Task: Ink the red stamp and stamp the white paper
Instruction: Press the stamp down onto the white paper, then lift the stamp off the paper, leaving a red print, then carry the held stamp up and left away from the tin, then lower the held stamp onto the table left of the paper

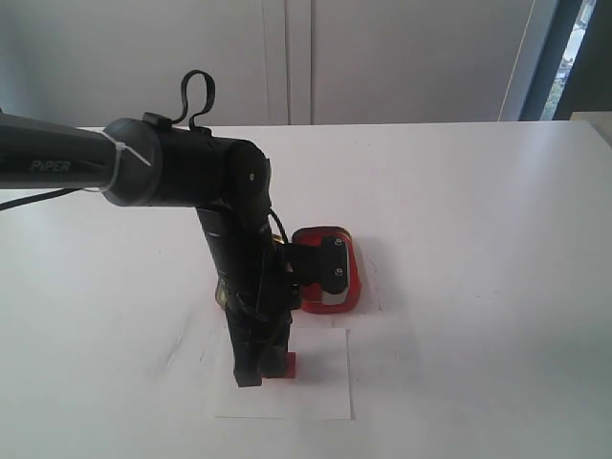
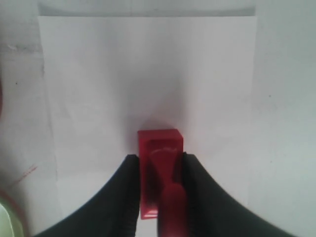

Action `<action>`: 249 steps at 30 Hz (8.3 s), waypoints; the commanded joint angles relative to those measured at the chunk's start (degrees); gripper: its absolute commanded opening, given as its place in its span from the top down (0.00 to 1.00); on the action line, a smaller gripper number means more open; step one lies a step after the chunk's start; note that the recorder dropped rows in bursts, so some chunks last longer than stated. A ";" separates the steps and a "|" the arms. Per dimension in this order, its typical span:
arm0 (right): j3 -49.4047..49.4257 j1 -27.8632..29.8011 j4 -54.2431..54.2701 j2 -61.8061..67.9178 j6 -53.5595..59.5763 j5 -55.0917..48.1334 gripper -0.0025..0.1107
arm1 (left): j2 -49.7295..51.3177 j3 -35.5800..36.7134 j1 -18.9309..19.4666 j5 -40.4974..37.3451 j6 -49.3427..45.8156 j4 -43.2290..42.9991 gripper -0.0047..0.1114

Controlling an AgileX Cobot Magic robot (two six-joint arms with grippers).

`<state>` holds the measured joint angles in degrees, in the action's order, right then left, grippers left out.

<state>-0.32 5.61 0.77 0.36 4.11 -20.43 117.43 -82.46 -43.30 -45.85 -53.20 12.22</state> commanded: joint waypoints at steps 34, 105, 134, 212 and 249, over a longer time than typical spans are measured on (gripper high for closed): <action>0.32 0.18 -0.47 -0.36 -0.01 0.81 0.98 | 3.23 1.07 -0.27 0.06 0.47 0.07 0.96; 0.32 0.18 -0.47 -0.36 -0.01 0.81 0.98 | -12.66 -5.61 -0.27 -8.76 6.86 -7.61 0.96; 0.32 0.18 -0.47 -0.36 -0.01 0.81 0.98 | -15.63 -5.61 1.95 -9.74 14.33 -8.54 0.96; 0.32 0.18 -0.47 -0.36 -0.01 0.81 0.98 | -17.87 19.97 40.28 -15.72 -2.35 53.62 0.96; 0.32 0.18 -0.47 -0.36 -0.01 0.81 0.98 | -5.65 24.72 34.57 0.56 0.51 53.73 0.96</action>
<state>-0.32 5.61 0.77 0.36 4.11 -20.43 111.35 -58.12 -7.93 -45.65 -53.25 64.72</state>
